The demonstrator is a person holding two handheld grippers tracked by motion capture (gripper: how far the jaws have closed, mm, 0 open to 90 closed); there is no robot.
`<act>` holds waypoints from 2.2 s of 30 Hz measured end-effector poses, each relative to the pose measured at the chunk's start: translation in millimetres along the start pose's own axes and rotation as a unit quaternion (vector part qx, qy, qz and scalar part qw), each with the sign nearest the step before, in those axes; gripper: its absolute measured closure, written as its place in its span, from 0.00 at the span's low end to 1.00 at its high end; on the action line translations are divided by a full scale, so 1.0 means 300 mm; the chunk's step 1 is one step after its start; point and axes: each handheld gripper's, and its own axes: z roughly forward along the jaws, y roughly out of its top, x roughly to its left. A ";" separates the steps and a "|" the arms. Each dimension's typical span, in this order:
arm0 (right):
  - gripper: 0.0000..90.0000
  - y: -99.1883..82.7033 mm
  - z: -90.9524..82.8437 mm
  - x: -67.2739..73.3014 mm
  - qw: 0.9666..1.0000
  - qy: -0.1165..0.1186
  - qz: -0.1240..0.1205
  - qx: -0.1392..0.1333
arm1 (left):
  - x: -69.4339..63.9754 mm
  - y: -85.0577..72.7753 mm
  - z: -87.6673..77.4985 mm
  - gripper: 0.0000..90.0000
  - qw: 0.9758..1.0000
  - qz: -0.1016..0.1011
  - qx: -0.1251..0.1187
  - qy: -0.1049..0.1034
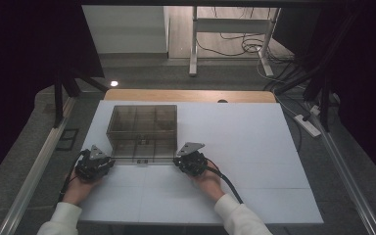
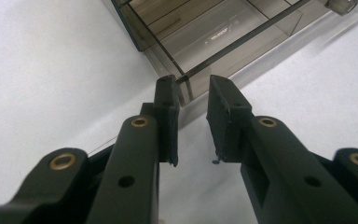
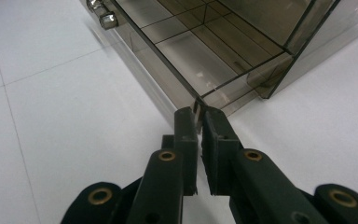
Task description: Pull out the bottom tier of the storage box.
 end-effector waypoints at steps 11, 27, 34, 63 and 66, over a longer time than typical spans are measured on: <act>0.94 -0.001 -0.003 0.004 1.000 0.002 0.000 -0.001 | -0.002 -0.003 -0.005 0.81 1.000 0.002 0.000 -0.001; 0.94 -0.006 -0.008 0.013 1.000 0.002 -0.003 0.001 | -0.009 -0.012 -0.012 0.82 1.000 0.003 0.000 -0.001; 0.94 -0.008 -0.010 0.017 1.000 0.003 -0.003 0.002 | -0.012 -0.016 -0.015 0.82 1.000 0.004 0.000 -0.002; 0.94 -0.019 -0.025 0.039 1.000 0.009 -0.006 0.004 | -0.029 -0.039 -0.034 0.82 1.000 0.007 0.001 -0.004; 0.94 -0.020 -0.027 0.041 1.000 0.011 -0.007 0.005 | -0.032 -0.042 -0.036 0.82 1.000 0.007 0.000 -0.005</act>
